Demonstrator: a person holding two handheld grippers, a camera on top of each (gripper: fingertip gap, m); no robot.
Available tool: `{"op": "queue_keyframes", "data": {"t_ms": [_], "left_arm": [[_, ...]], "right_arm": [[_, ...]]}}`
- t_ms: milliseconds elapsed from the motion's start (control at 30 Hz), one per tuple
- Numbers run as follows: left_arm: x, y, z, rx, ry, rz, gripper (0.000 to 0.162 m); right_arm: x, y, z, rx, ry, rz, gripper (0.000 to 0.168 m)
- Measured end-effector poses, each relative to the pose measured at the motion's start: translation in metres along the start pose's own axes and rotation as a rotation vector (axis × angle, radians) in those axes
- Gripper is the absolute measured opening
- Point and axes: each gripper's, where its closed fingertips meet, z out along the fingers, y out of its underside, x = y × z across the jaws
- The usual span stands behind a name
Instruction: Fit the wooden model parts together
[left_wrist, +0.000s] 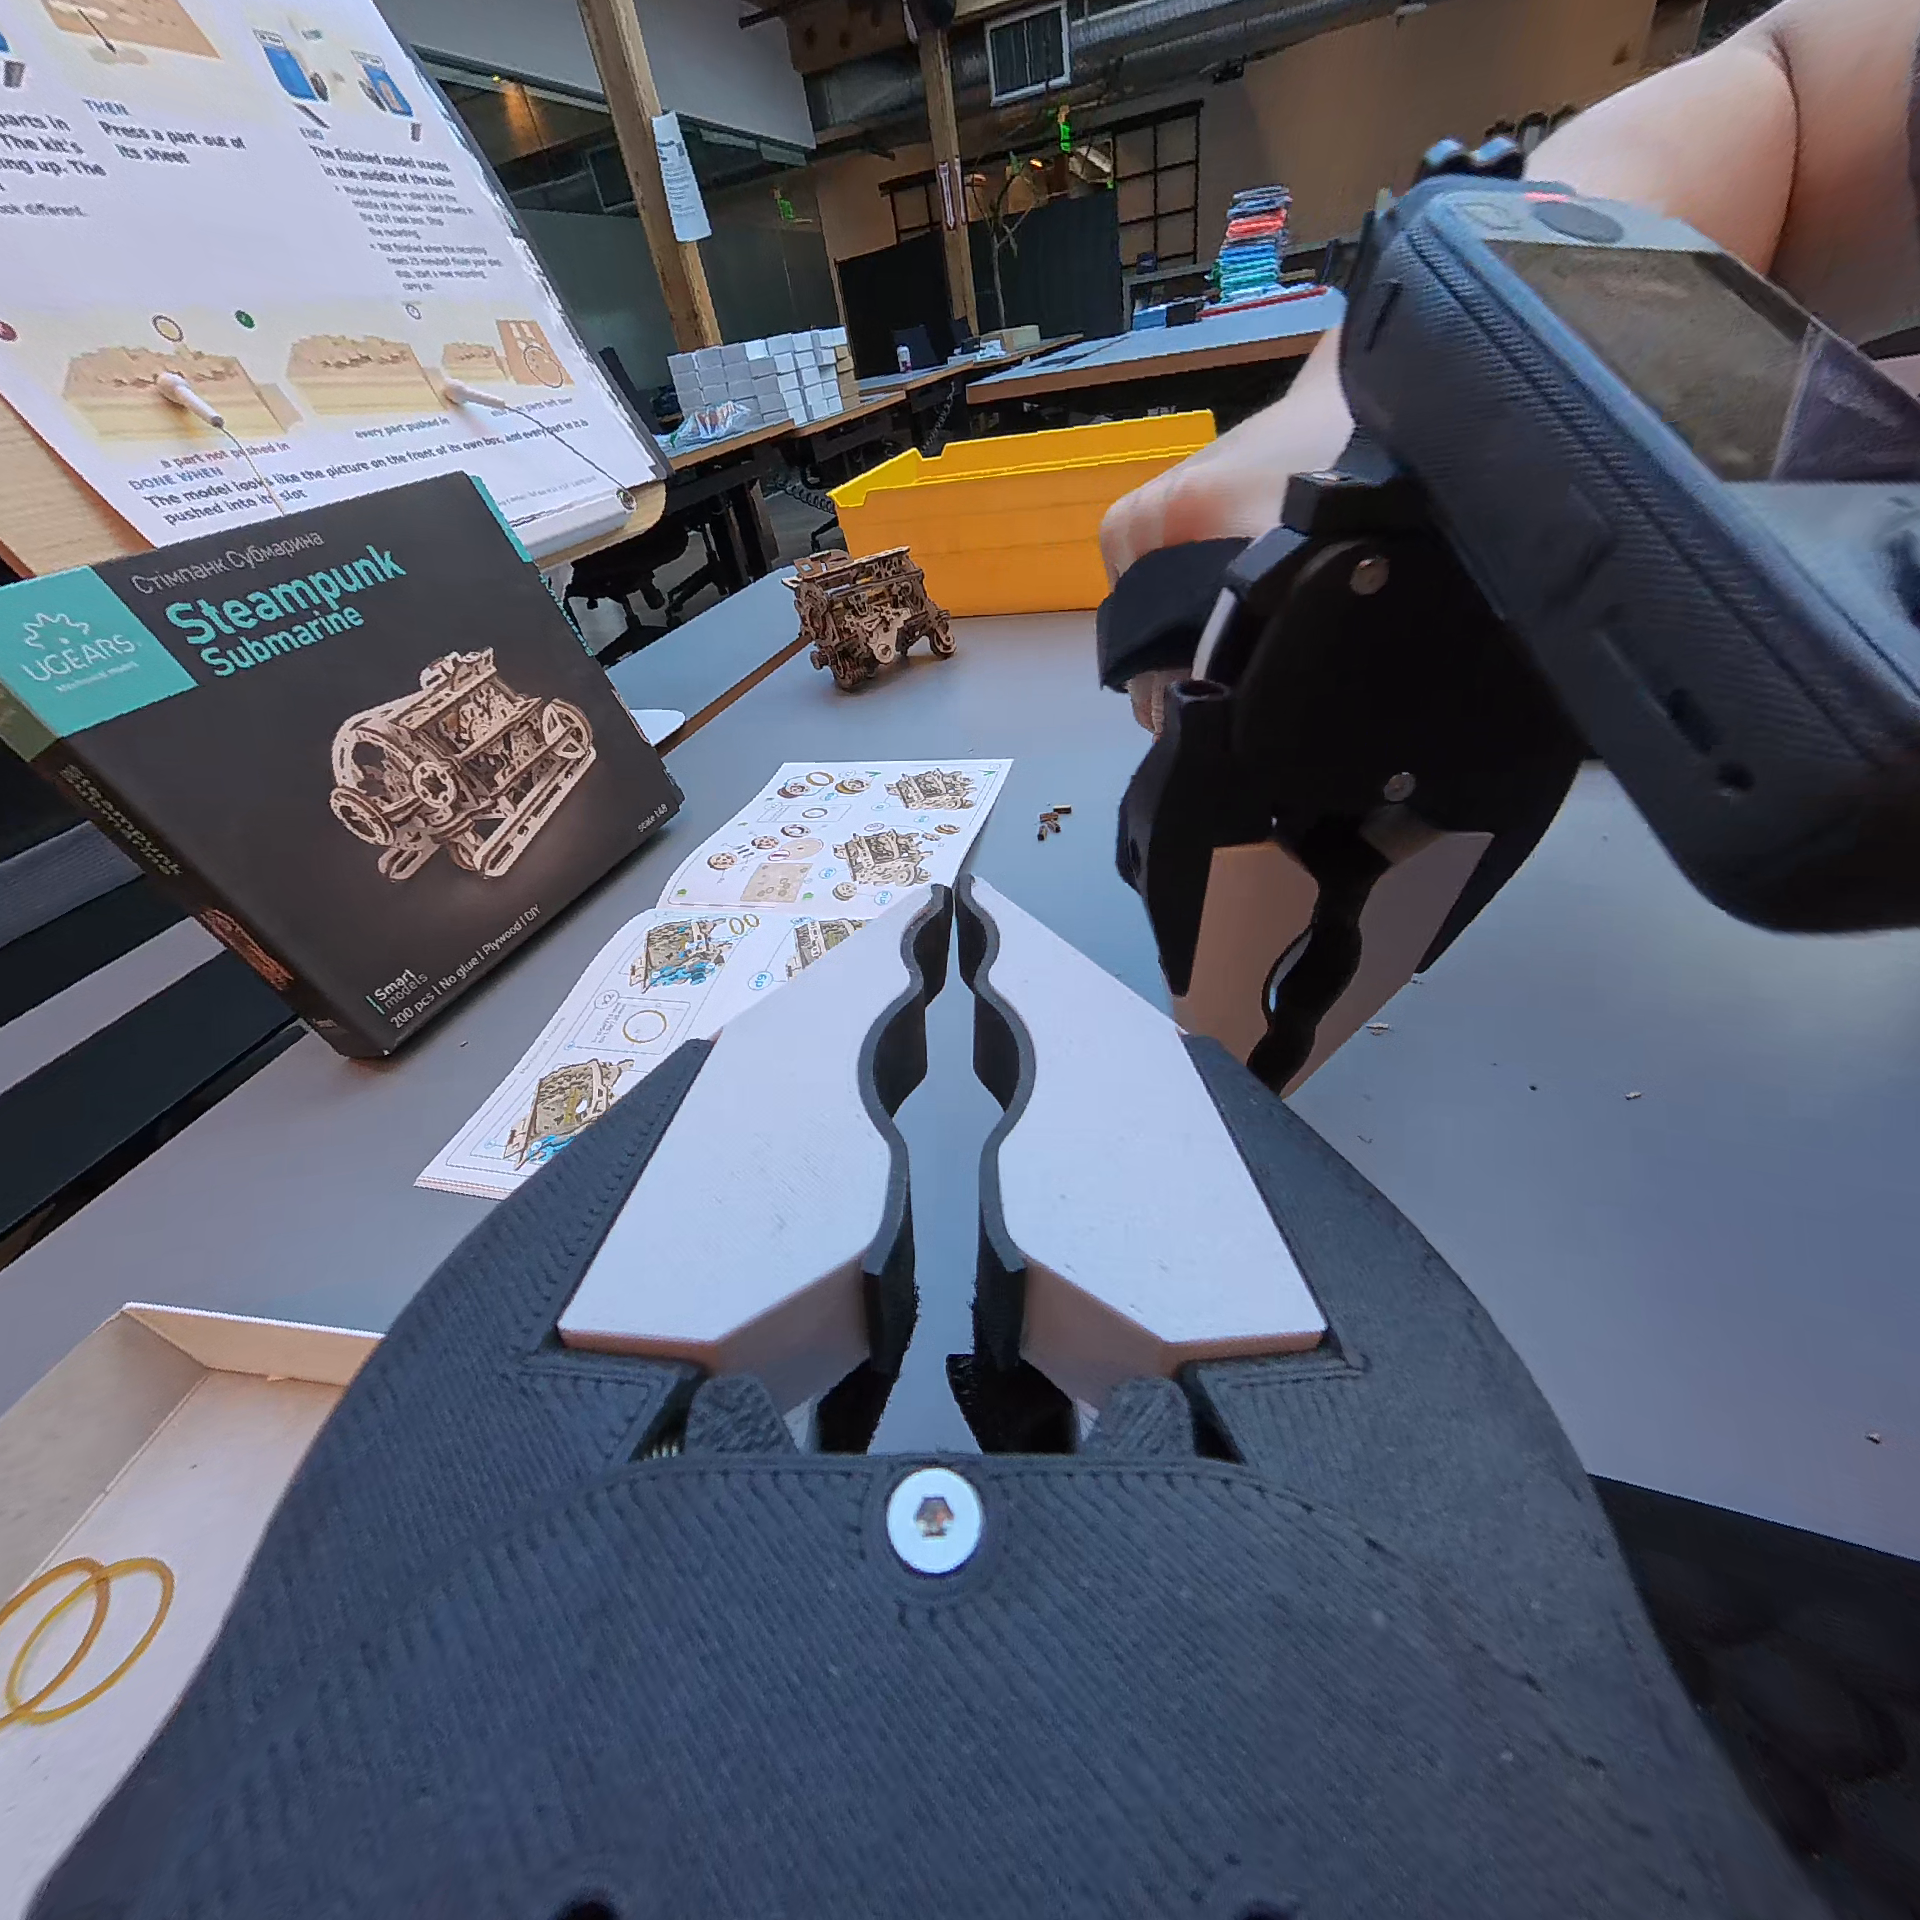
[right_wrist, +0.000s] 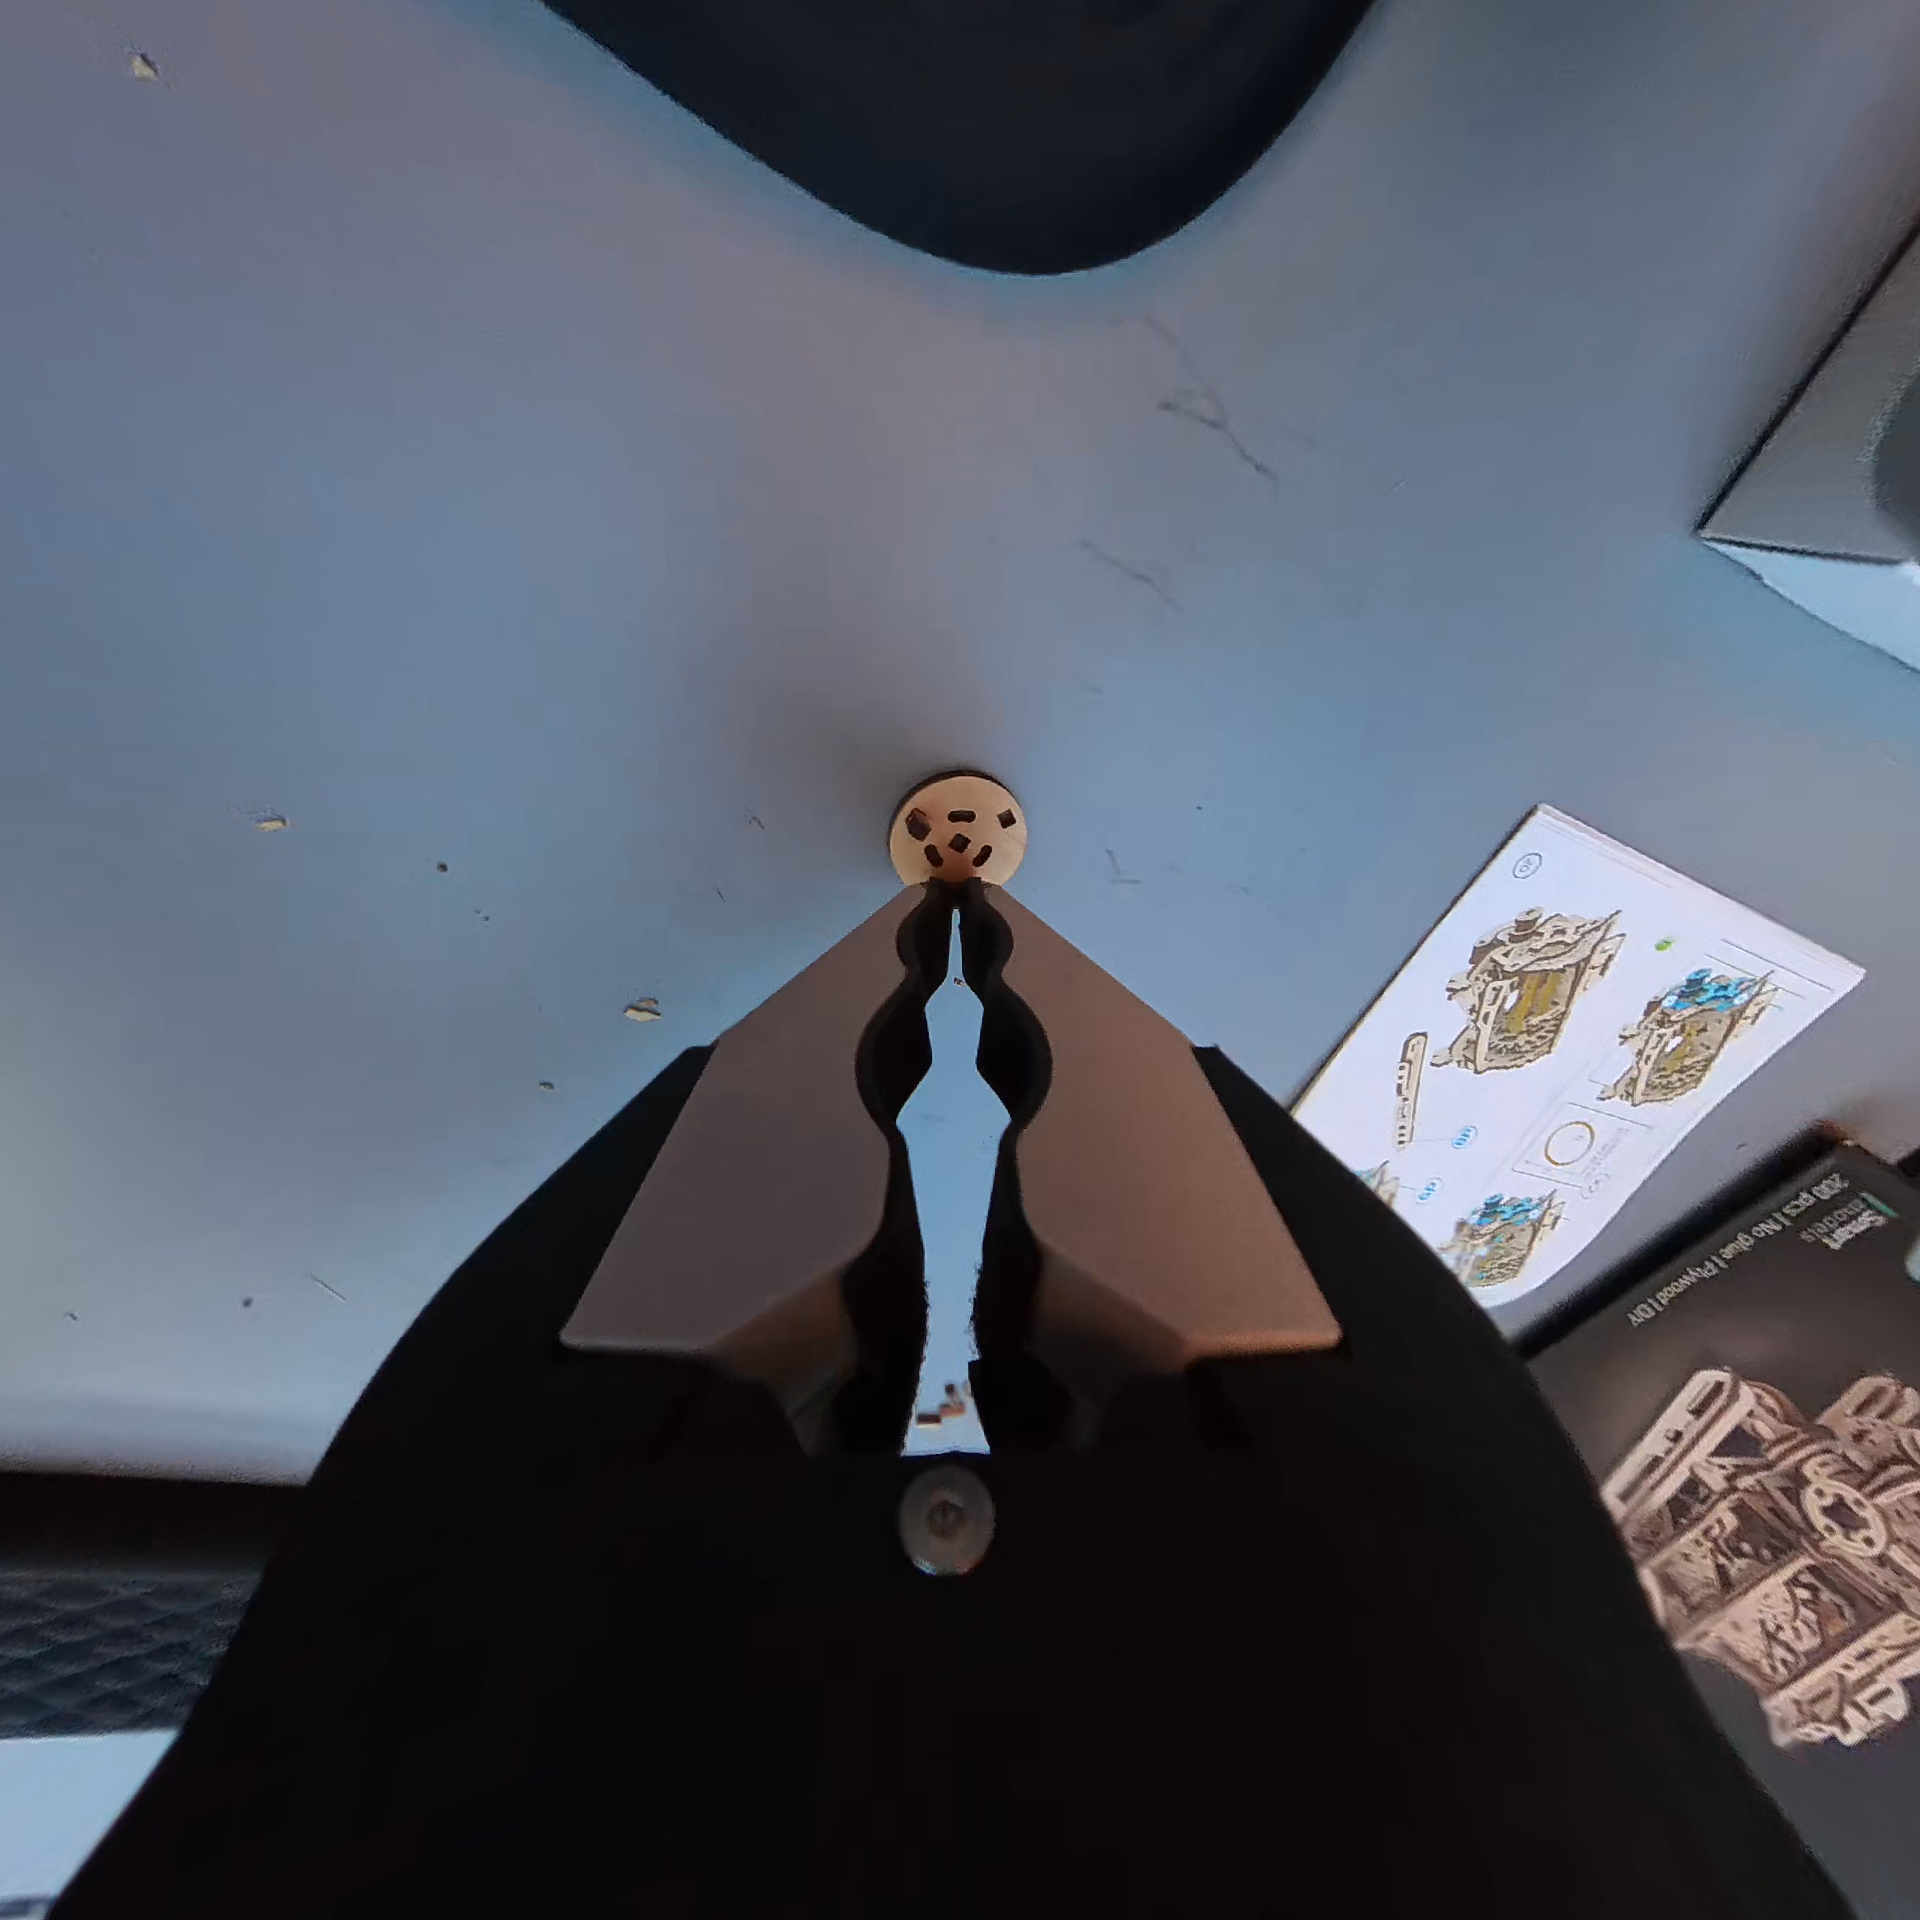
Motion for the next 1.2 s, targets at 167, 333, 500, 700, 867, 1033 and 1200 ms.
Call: {"op": "queue_keyframes", "data": {"t_ms": [167, 333, 500, 700, 867, 1033, 1200], "left_arm": [[-0.001, 0.001, -0.001, -0.001, -0.002, -0.002, 0.0], [0.0, -0.003, -0.002, 0.008, -0.003, 0.005, 0.0], [0.002, -0.002, -0.001, 0.003, 0.006, 0.002, 0.0], [0.001, 0.001, -0.001, -0.006, 0.004, 0.0, 0.0], [0.001, 0.001, -0.001, -0.007, 0.005, 0.0, 0.0], [0.002, 0.001, -0.001, -0.009, 0.008, 0.001, 0.0], [0.001, 0.0, -0.002, -0.005, 0.006, 0.002, 0.0]], "right_arm": [[0.0, -0.001, 0.0, 0.03, -0.232, 0.046, 0.0], [0.0, -0.001, 0.0, 0.036, -0.133, 0.022, 0.0], [0.002, -0.004, -0.003, 0.145, -0.072, 0.082, 0.005], [0.003, -0.009, -0.02, 0.256, -0.048, 0.044, 0.01], [0.003, -0.01, -0.013, 0.276, -0.061, -0.018, 0.01], [0.001, -0.01, -0.009, 0.288, -0.113, -0.009, 0.005], [0.001, -0.009, -0.006, 0.275, -0.118, -0.002, 0.005]]}}
